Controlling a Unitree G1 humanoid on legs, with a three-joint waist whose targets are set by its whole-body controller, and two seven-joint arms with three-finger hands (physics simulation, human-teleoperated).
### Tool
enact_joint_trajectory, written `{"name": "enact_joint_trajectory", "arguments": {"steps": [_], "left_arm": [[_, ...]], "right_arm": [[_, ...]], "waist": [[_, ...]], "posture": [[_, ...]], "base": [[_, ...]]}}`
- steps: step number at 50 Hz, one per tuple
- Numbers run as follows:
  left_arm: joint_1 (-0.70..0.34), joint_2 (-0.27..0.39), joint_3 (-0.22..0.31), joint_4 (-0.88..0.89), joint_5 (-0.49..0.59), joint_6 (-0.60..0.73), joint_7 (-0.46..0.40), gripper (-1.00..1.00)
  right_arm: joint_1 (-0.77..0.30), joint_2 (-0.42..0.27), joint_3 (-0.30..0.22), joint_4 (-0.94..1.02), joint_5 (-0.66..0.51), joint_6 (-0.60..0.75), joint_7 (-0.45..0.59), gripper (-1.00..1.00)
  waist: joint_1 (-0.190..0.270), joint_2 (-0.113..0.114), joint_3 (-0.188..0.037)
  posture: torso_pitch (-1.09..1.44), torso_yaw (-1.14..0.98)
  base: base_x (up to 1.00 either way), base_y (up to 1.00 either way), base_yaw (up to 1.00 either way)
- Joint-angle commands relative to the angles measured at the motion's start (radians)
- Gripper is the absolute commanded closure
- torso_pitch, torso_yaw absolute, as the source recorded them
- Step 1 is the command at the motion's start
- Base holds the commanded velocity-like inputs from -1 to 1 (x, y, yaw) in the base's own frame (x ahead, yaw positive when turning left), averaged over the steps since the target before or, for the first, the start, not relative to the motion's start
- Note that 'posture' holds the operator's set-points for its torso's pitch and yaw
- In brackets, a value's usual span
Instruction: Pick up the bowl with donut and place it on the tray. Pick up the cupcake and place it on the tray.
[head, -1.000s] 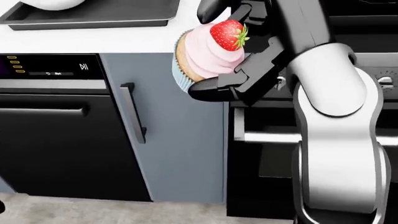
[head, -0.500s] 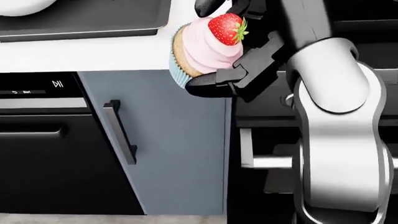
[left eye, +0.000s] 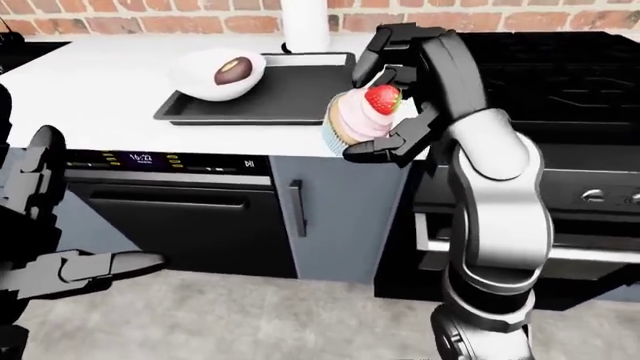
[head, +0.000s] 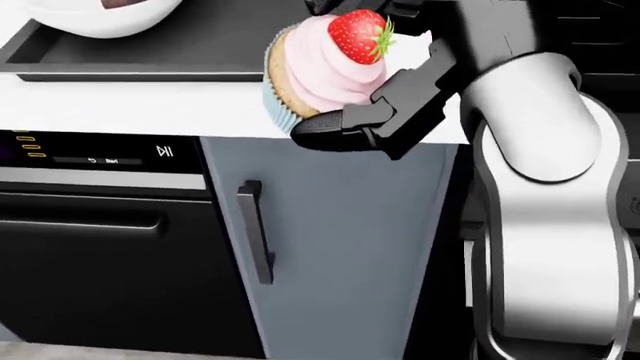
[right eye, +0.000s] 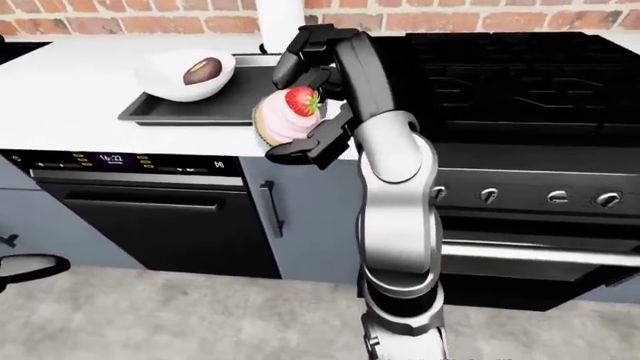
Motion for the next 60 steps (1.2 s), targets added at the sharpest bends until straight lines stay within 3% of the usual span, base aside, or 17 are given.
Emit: {"name": "enact_joint_trajectory", "arguments": {"steps": [1,4,5,11,12,18,22,25,31,35,36,42,47,52,55,56,60], "left_arm": [[-0.008,0.017,0.016,-0.013,-0.007,-0.03,0.007,-1.0],[-0.007,0.019,0.018,-0.013,-0.012,-0.03,0.01,-1.0],[-0.007,0.019,0.018,-0.013,-0.012,-0.03,0.01,-1.0],[-0.006,0.017,0.021,-0.013,-0.012,-0.03,0.008,-1.0],[-0.005,0.014,0.018,-0.013,-0.007,-0.03,0.005,-1.0],[-0.002,0.009,0.011,-0.013,0.006,-0.034,-0.001,-1.0],[0.002,0.009,0.007,-0.013,0.006,-0.039,0.0,-1.0],[0.001,0.008,0.006,-0.013,0.01,-0.04,-0.001,-1.0],[0.002,0.009,0.004,-0.013,0.01,-0.041,0.0,-1.0],[-0.002,0.017,0.013,-0.013,-0.002,-0.037,0.005,-1.0],[-0.001,0.018,0.013,-0.013,-0.003,-0.038,0.006,-1.0],[0.003,0.023,0.027,-0.013,-0.017,-0.039,0.009,-1.0],[0.006,0.017,0.026,-0.013,-0.011,-0.04,0.005,-1.0],[-0.004,0.017,0.026,-0.013,-0.011,-0.031,0.005,-1.0],[-0.001,0.017,0.03,-0.013,-0.013,-0.033,0.005,-1.0],[0.0,0.017,0.031,-0.013,-0.014,-0.033,0.004,-1.0],[0.001,0.017,0.037,-0.013,-0.018,-0.032,0.004,-1.0]], "right_arm": [[-0.025,-0.005,-0.003,-0.018,-0.006,-0.025,-0.012,1.0],[-0.026,-0.007,-0.003,-0.016,-0.005,-0.024,-0.013,1.0],[-0.027,-0.008,-0.002,-0.019,-0.007,-0.02,-0.013,1.0],[-0.016,-0.007,0.002,-0.007,-0.012,-0.037,-0.013,1.0],[-0.017,-0.007,0.004,-0.011,-0.016,-0.032,-0.011,1.0],[-0.012,-0.003,0.002,-0.017,-0.022,-0.031,-0.006,1.0],[-0.011,-0.002,0.003,-0.021,-0.024,-0.029,-0.004,1.0],[-0.011,-0.001,0.003,-0.024,-0.025,-0.027,-0.003,1.0],[-0.013,0.001,-0.006,-0.021,-0.012,-0.032,-0.012,1.0],[-0.02,-0.004,-0.004,-0.02,-0.005,-0.03,-0.015,1.0],[-0.021,-0.004,-0.002,-0.023,-0.006,-0.025,-0.014,1.0],[-0.025,-0.004,0.005,-0.022,-0.012,-0.02,-0.01,1.0],[-0.022,0.0,0.007,-0.022,-0.017,-0.022,-0.005,1.0],[-0.019,0.001,0.002,-0.018,-0.012,-0.031,-0.008,1.0],[-0.023,0.001,-0.002,-0.017,-0.008,-0.03,-0.012,1.0],[-0.023,0.002,-0.002,-0.016,-0.005,-0.031,-0.014,1.0],[-0.022,0.003,0.002,-0.015,-0.001,-0.032,-0.016,1.0]], "waist": [[0.002,0.005,-0.015],[0.02,-0.042,-0.038],[0.018,-0.014,-0.029],[0.01,0.011,-0.047],[0.006,0.017,-0.071],[0.004,0.017,-0.06],[-0.01,0.083,-0.056],[-0.01,0.088,-0.037],[-0.003,0.049,-0.03],[0.019,-0.017,-0.048],[0.017,0.014,-0.031],[0.01,0.03,-0.062],[-0.007,0.048,-0.026],[-0.006,0.027,-0.04],[0.006,-0.019,-0.041],[0.007,-0.002,-0.057],[0.014,-0.021,-0.026]], "posture": [[0.0,0.0],[0.0,0.0],[0.0,0.0],[0.0,0.0],[0.0,0.0],[0.0,0.0],[0.0,0.0],[0.0,0.0],[0.0,0.0],[0.0,0.0],[0.0,0.0],[0.0,0.0],[0.0,0.0],[0.0,0.0],[0.0,0.0],[0.0,0.0],[0.0,0.0]], "base": [[0.0,0.0,0.0],[0.0,0.0,0.0],[0.0,0.0,0.0],[0.0,0.0,0.0],[0.07,0.09,0.0],[0.21,0.11,0.0],[0.24,0.11,0.0],[0.24,0.11,0.0],[0.14,0.05,0.0],[0.0,0.0,0.0],[0.0,0.0,0.0],[0.02,0.0,0.0],[0.25,0.0,0.0],[0.29,0.0,0.0],[0.18,0.0,0.0],[0.0,0.0,0.0],[0.0,0.0,0.0]]}}
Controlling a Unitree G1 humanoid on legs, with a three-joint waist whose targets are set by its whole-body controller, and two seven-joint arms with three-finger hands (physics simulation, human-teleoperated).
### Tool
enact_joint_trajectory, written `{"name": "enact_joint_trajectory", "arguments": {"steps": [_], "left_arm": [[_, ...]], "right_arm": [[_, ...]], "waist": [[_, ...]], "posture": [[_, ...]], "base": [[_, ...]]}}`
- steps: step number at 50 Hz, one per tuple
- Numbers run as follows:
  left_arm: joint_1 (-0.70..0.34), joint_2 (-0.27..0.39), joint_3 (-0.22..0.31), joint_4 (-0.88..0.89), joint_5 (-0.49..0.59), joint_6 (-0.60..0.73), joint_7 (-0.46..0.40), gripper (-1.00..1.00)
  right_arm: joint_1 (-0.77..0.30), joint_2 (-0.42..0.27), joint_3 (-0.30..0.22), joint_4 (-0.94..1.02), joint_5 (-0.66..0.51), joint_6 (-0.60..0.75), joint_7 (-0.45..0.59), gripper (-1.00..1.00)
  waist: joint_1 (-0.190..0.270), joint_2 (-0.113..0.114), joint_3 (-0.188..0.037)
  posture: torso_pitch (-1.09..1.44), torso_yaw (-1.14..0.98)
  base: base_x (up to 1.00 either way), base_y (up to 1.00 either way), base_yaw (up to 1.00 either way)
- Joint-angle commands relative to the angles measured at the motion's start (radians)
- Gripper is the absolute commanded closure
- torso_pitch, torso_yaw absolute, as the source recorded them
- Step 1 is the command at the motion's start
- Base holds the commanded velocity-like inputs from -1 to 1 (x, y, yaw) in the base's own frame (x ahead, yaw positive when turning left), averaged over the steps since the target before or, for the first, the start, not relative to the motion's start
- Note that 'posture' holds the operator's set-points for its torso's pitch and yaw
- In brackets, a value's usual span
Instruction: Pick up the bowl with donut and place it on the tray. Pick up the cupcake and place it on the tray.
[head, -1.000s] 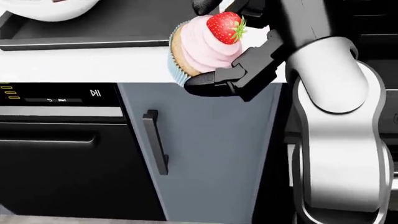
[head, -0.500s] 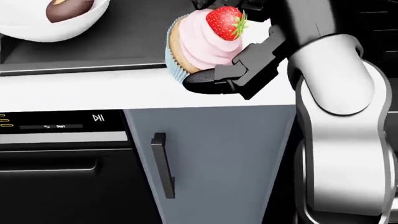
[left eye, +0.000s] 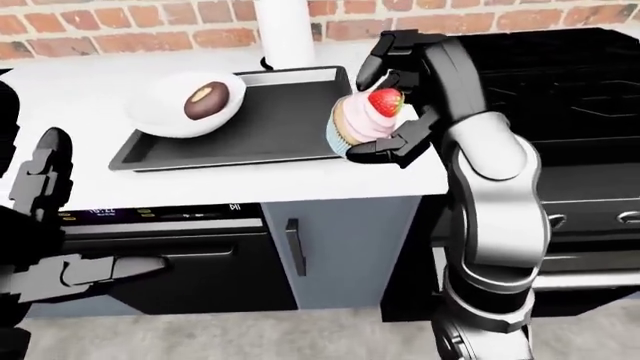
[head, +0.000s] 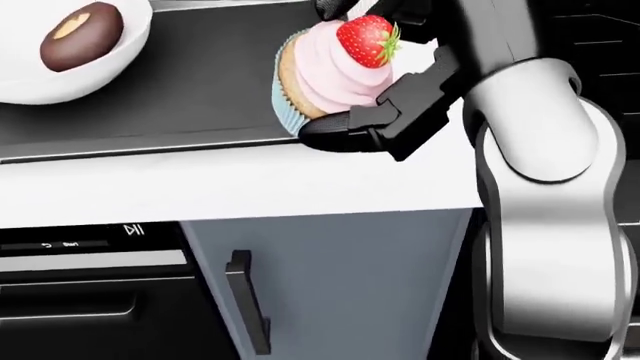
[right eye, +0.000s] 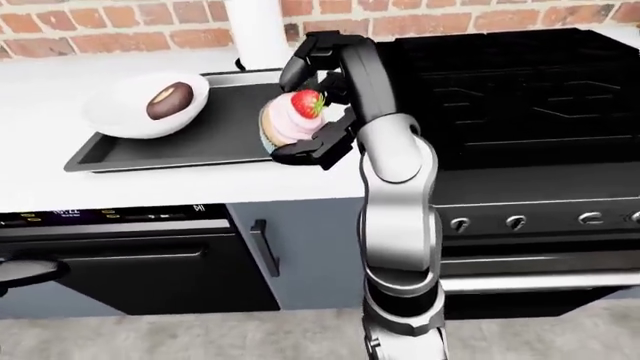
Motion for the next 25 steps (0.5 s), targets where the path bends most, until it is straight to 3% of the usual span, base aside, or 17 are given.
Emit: {"name": "enact_joint_trajectory", "arguments": {"steps": [1,2,3,4,7,9,10,11,13,14,16,17,19,21,23,24,25], "left_arm": [[-0.007,0.019,0.033,-0.008,0.009,-0.031,0.006,-1.0],[-0.007,0.019,0.037,-0.008,0.006,-0.03,0.006,-1.0],[-0.007,0.02,0.039,-0.008,0.003,-0.03,0.007,-1.0],[-0.008,0.022,0.041,-0.008,0.0,-0.03,0.009,-1.0],[-0.007,0.023,0.044,-0.008,-0.004,-0.029,0.011,-1.0],[-0.006,0.022,0.044,-0.008,0.0,-0.03,0.007,-1.0],[-0.006,0.019,0.05,-0.008,-0.004,-0.027,0.006,-1.0],[-0.007,0.02,0.055,-0.008,-0.006,-0.025,0.006,-1.0],[-0.006,0.019,0.058,-0.008,-0.008,-0.023,0.005,-1.0],[-0.006,0.019,0.059,-0.008,-0.008,-0.024,0.004,-1.0],[-0.005,0.02,0.063,-0.008,-0.011,-0.023,0.005,-1.0],[-0.006,0.023,0.07,-0.008,-0.019,-0.021,0.007,-1.0],[-0.006,0.034,0.083,-0.008,-0.039,-0.02,0.015,-1.0],[-0.004,0.041,0.09,-0.008,-0.052,-0.021,0.021,-1.0],[-0.004,0.042,0.095,-0.008,-0.056,-0.019,0.021,-1.0],[-0.005,0.042,0.096,-0.008,-0.055,-0.018,0.02,-1.0],[-0.007,0.042,0.101,-0.008,-0.058,-0.013,0.019,-1.0]], "right_arm": [[-0.038,0.003,0.015,-0.033,0.001,-0.027,-0.004,1.0],[-0.039,0.004,0.018,-0.036,-0.002,-0.021,-0.002,1.0],[-0.04,0.004,0.018,-0.036,-0.004,-0.02,-0.001,1.0],[-0.043,0.005,0.018,-0.035,-0.005,-0.02,0.0,1.0],[-0.043,0.006,0.017,-0.03,-0.006,-0.026,0.001,1.0],[-0.043,0.006,0.015,-0.029,-0.005,-0.029,0.002,1.0],[-0.04,0.006,0.015,-0.029,-0.004,-0.032,0.002,1.0],[-0.04,0.006,0.014,-0.028,-0.004,-0.033,0.001,1.0],[-0.044,0.009,0.011,-0.027,-0.003,-0.03,-0.003,1.0],[-0.045,0.008,0.011,-0.025,-0.002,-0.031,-0.005,1.0],[-0.051,0.007,0.01,-0.027,-0.001,-0.027,-0.005,1.0],[-0.059,0.006,0.01,-0.03,-0.002,-0.019,-0.003,1.0],[-0.069,0.004,0.013,-0.031,-0.002,-0.012,-0.002,1.0],[-0.072,0.004,0.017,-0.031,-0.003,-0.01,0.001,1.0],[-0.078,0.005,0.022,-0.035,-0.01,0.002,0.007,1.0],[-0.079,0.005,0.023,-0.033,-0.011,0.0,0.011,1.0],[-0.083,0.006,0.024,-0.036,-0.014,0.005,0.014,1.0]], "waist": [[0.004,-0.004,-0.02],[0.003,0.002,-0.014],[0.005,0.005,-0.036],[0.002,0.013,-0.036],[-0.01,0.045,-0.016],[-0.019,0.081,-0.027],[-0.021,0.114,-0.045],[-0.014,0.105,-0.048],[-0.019,0.11,-0.025],[-0.015,0.101,-0.013],[-0.027,0.09,-0.037],[-0.025,0.082,-0.029],[-0.018,0.059,-0.021],[-0.007,0.016,-0.027],[-0.001,0.033,-0.027],[-0.001,0.035,-0.036],[-0.001,0.038,-0.074]], "posture": [[0.0,0.0],[0.0,0.0],[0.0,0.0],[0.0,0.0],[0.0,0.0],[0.0,0.0],[0.0,0.0],[0.0,0.0],[0.0,0.0],[0.0,0.0],[0.0,0.0],[0.0,0.0],[0.0,0.0],[0.0,0.0],[0.0,0.0],[0.0,0.0],[0.0,0.0]], "base": [[0.0,0.0,0.0],[0.0,0.0,0.0],[0.07,0.0,0.0],[0.19,0.0,0.0],[0.3,0.0,0.0],[0.32,0.0,0.0],[0.32,0.0,0.0],[0.31,0.0,0.0],[0.28,0.0,0.0],[0.05,0.0,0.0],[0.0,0.0,0.0],[0.0,0.0,0.0],[0.0,0.0,0.0],[0.0,0.0,0.0],[0.0,0.0,0.0],[0.0,0.0,0.0],[0.38,0.0,0.0]]}}
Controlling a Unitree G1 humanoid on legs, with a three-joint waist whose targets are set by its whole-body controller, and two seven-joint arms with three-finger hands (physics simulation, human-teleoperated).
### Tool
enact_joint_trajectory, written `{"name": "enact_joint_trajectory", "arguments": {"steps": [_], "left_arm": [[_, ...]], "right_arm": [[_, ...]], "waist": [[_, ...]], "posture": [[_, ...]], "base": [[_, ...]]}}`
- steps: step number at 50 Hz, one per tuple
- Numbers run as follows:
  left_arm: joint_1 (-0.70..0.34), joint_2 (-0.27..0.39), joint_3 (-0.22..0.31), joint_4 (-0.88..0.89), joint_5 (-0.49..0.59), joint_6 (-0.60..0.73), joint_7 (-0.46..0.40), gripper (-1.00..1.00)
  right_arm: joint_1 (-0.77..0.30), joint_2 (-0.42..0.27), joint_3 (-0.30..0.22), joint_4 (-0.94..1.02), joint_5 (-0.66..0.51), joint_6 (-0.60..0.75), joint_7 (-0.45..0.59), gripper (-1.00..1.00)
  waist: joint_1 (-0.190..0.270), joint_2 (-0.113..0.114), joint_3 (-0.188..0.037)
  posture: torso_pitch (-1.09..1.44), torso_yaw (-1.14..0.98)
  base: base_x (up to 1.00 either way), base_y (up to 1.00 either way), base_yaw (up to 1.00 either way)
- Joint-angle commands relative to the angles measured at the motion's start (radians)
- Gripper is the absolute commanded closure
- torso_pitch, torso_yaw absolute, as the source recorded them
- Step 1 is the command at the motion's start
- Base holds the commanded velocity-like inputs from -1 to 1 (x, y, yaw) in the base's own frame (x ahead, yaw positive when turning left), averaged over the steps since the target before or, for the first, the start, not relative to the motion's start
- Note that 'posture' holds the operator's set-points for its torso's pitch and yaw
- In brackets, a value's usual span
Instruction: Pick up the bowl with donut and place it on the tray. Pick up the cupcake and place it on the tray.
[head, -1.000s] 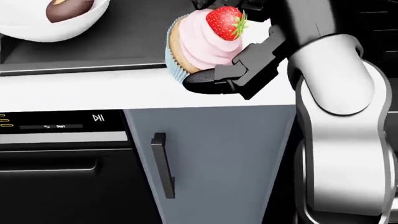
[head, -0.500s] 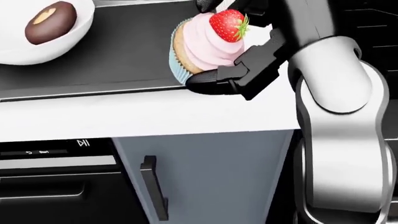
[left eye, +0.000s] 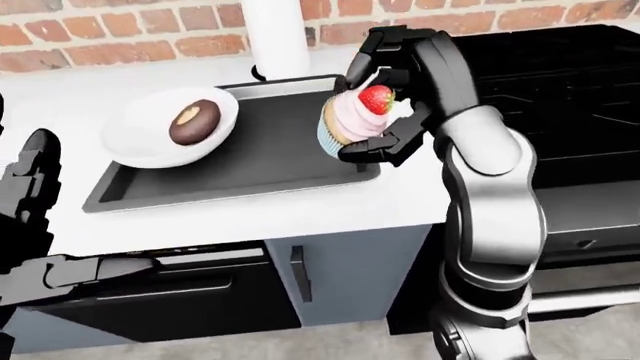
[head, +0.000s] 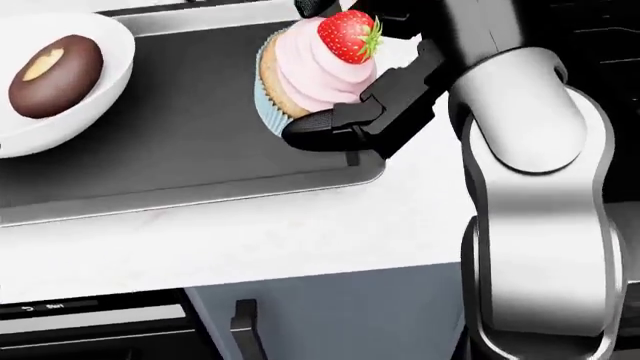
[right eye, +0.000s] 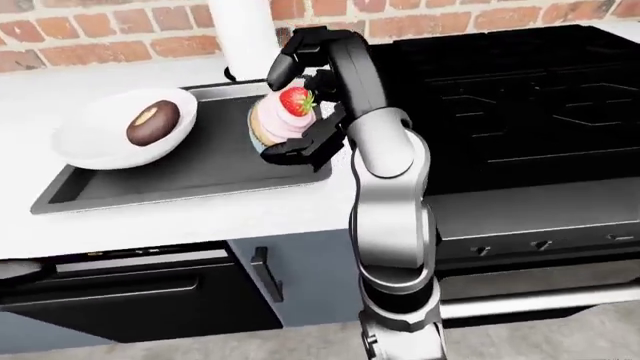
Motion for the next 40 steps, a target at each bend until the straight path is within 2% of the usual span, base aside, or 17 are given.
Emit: {"name": "enact_joint_trajectory", "arguments": {"steps": [1,3,4,6,8,21,35,40], "left_arm": [[-0.016,0.026,0.05,-0.018,-0.003,-0.031,0.006,-1.0],[-0.022,0.03,0.06,-0.018,-0.014,-0.022,0.009,-1.0],[-0.022,0.031,0.062,-0.018,-0.015,-0.022,0.01,-1.0],[-0.017,0.036,0.065,-0.018,-0.021,-0.028,0.012,-1.0],[-0.014,0.039,0.067,-0.018,-0.027,-0.031,0.016,-1.0],[0.005,0.028,0.085,-0.018,-0.022,-0.041,0.0,-1.0],[-0.002,0.017,0.086,-0.018,-0.009,-0.033,-0.015,-1.0],[-0.004,0.014,0.099,-0.018,-0.01,-0.024,-0.022,-1.0]], "right_arm": [[-0.049,0.002,-0.004,-0.039,-0.008,-0.037,-0.005,1.0],[-0.047,0.005,-0.006,-0.037,-0.006,-0.045,-0.008,1.0],[-0.047,0.005,-0.008,-0.036,-0.006,-0.047,-0.009,1.0],[-0.049,0.006,-0.007,-0.038,-0.005,-0.045,-0.009,1.0],[-0.052,0.006,-0.008,-0.039,-0.005,-0.043,-0.008,1.0],[-0.094,0.022,0.0,-0.001,-0.005,-0.049,-0.017,1.0],[-0.166,0.052,0.011,0.192,-0.003,-0.142,-0.043,1.0],[-0.175,0.078,0.009,0.356,0.012,-0.27,-0.098,1.0]], "waist": [[0.0,0.006,-0.025],[-0.011,0.029,0.029],[-0.014,0.035,-0.019],[-0.016,0.034,-0.04],[-0.018,0.035,-0.049],[-0.021,0.032,-0.034],[-0.017,0.03,-0.027],[-0.017,0.033,-0.027]], "posture": [[0.0,0.0],[0.0,0.0],[0.0,0.0],[0.0,0.0],[0.0,0.0],[0.0,0.0],[0.0,0.0],[0.0,0.0]], "base": [[0.52,0.0,0.0],[0.26,0.0,0.0],[0.0,0.0,0.0],[0.0,0.0,0.0],[0.0,0.0,0.0],[0.0,0.0,0.0],[0.0,0.0,0.0],[0.0,0.0,0.0]]}}
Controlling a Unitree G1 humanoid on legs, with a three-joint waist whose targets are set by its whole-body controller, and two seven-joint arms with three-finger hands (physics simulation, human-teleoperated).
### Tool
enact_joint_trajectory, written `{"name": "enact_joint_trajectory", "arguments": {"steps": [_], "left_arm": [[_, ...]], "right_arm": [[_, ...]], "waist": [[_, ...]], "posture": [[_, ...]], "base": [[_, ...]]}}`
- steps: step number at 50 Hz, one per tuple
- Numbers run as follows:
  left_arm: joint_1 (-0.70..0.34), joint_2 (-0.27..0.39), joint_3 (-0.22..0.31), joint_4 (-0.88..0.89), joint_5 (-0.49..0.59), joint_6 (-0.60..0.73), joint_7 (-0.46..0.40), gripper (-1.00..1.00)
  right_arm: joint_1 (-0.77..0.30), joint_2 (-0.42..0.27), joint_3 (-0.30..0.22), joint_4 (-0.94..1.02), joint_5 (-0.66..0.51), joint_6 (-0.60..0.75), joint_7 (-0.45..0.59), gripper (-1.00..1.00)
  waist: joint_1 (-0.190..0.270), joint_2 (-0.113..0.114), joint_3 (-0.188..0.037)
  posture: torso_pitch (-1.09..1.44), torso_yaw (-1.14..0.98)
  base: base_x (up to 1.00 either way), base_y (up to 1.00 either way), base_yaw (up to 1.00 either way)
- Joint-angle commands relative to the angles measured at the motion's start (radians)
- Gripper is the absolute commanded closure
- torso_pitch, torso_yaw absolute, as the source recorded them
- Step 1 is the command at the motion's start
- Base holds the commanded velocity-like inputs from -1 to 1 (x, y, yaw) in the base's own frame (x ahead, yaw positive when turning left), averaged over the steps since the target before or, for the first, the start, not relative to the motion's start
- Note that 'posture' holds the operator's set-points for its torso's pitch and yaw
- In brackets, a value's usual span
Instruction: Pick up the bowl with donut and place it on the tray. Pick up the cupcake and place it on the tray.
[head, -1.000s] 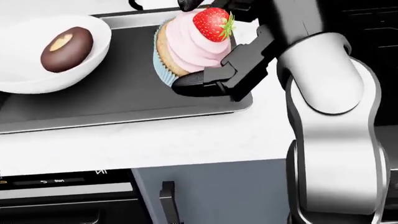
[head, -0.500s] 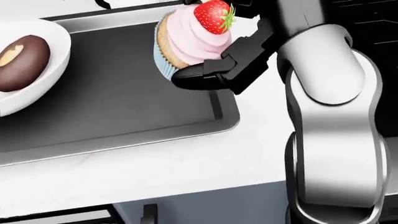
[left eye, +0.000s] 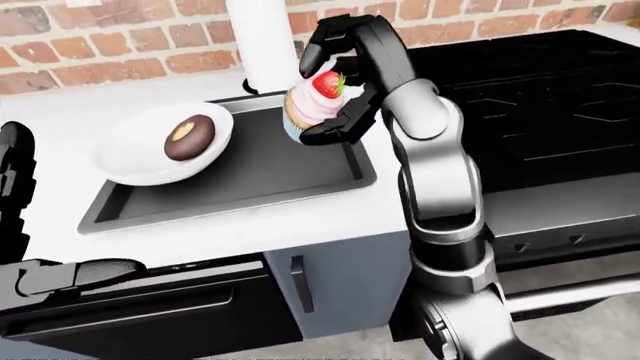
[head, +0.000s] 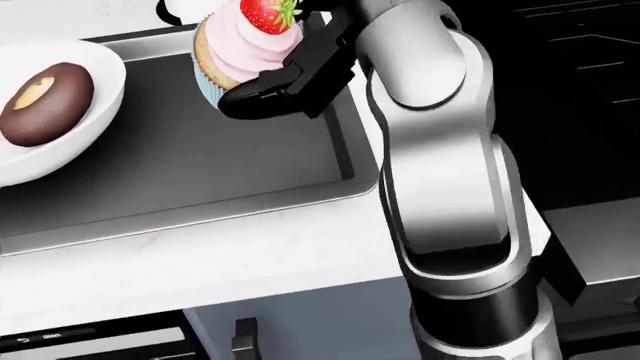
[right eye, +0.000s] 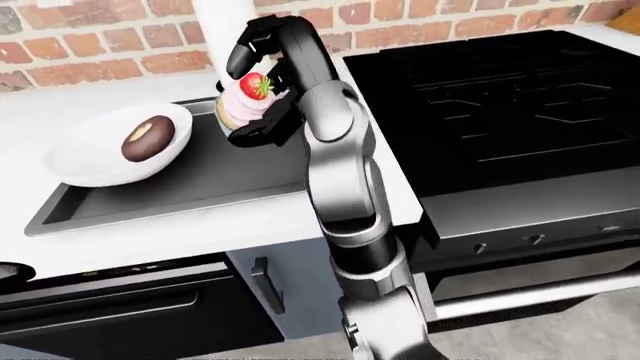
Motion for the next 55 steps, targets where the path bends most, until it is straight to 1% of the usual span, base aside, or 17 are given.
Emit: {"name": "enact_joint_trajectory", "arguments": {"steps": [1,4,7,17,25,30,32,36,47,55], "left_arm": [[-0.007,0.012,0.023,-0.007,0.012,-0.024,-0.005,-1.0],[-0.002,-0.001,0.023,-0.007,0.029,-0.027,-0.022,-1.0],[0.001,-0.006,0.028,-0.007,0.031,-0.027,-0.029,-1.0],[0.011,0.003,0.066,-0.007,-0.004,-0.026,-0.025,-1.0],[0.016,-0.008,0.058,-0.007,0.016,-0.032,-0.038,-1.0],[0.013,-0.016,0.044,-0.007,0.035,-0.034,-0.045,-1.0],[0.015,-0.019,0.042,-0.007,0.04,-0.034,-0.05,-1.0],[0.009,-0.021,0.061,-0.007,0.029,-0.022,-0.051,-1.0],[0.005,-0.02,0.067,-0.007,0.028,-0.016,-0.057,-1.0],[0.016,-0.021,0.08,-0.007,0.021,-0.022,-0.062,-1.0]], "right_arm": [[-0.043,0.004,-0.007,0.024,0.0,-0.071,-0.033,1.0],[-0.06,0.015,-0.001,0.055,-0.007,-0.077,-0.038,1.0],[-0.071,0.021,0.0,0.107,-0.01,-0.111,-0.05,1.0],[-0.116,0.039,-0.003,0.228,-0.015,-0.184,-0.084,1.0],[-0.139,0.047,-0.004,0.325,-0.017,-0.246,-0.115,1.0],[-0.175,0.054,-0.012,0.449,0.0,-0.327,-0.164,1.0],[-0.175,0.063,-0.007,0.455,0.002,-0.331,-0.17,1.0],[-0.188,0.072,-0.005,0.511,0.006,-0.362,-0.192,1.0],[-0.236,0.092,-0.004,0.721,-0.002,-0.469,-0.284,1.0],[-0.247,0.108,0.0,0.798,-0.016,-0.504,-0.308,1.0]], "waist": [[-0.001,0.009,-0.016],[-0.001,0.01,-0.018],[0.001,0.013,-0.017],[0.0,0.017,-0.021],[0.0,0.02,-0.025],[0.0,0.021,-0.028],[-0.001,0.021,-0.03],[-0.001,0.021,-0.031],[-0.002,0.021,-0.036],[-0.001,0.02,-0.036]], "posture": [[0.0,0.0],[0.0,0.0],[0.0,0.0],[0.0,0.0],[0.0,0.0],[0.0,0.0],[0.0,0.0],[0.0,0.0],[0.0,0.0],[0.0,0.0]], "base": [[0.0,0.0,0.0],[0.0,0.0,0.0],[0.0,0.0,0.0],[0.0,0.0,0.0],[0.0,0.0,0.0],[0.0,0.0,0.0],[0.0,0.0,0.0],[0.0,0.0,0.0],[0.0,0.0,0.0],[0.0,0.0,0.0]]}}
